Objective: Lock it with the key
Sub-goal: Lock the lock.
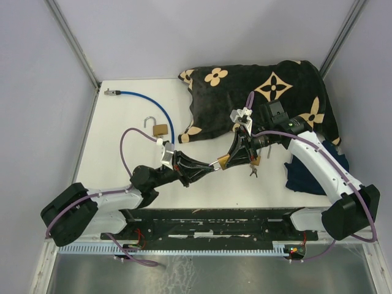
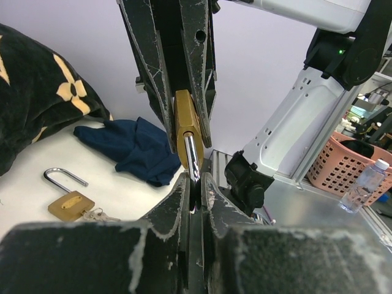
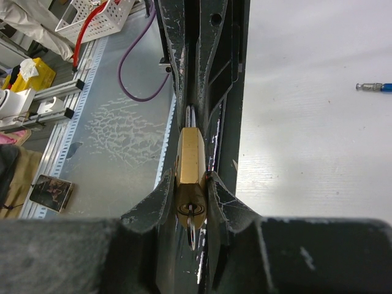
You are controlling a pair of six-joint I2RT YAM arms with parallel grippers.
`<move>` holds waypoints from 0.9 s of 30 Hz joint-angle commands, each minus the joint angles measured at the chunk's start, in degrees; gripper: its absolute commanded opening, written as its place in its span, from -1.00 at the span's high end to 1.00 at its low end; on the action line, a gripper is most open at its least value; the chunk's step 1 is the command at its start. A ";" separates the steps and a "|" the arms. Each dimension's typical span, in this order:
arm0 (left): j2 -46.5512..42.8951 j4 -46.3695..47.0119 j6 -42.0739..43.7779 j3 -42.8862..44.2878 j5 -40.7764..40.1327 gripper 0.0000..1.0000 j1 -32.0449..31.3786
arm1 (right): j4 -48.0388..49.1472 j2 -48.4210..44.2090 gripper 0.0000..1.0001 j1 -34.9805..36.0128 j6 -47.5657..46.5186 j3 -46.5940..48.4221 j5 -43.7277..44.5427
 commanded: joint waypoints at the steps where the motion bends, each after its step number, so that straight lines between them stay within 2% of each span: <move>1: 0.43 3.37 -2.13 1.41 1.60 0.71 0.58 | 1.01 -0.39 0.96 -0.10 -0.71 1.98 -2.52; 12: 0.87 3.04 -3.11 1.44 3.29 0.68 1.35 | 1.00 -0.35 0.96 -0.17 -0.88 1.99 -1.76; 18: 2.81 5.15 -4.32 1.98 4.41 0.93 1.25 | 1.09 -0.13 0.96 -0.17 -1.20 1.81 -1.02; 27: 6.54 10.82 -11.08 4.70 5.55 0.94 1.28 | 5.59 -0.25 0.96 -0.24 0.30 -0.63 2.31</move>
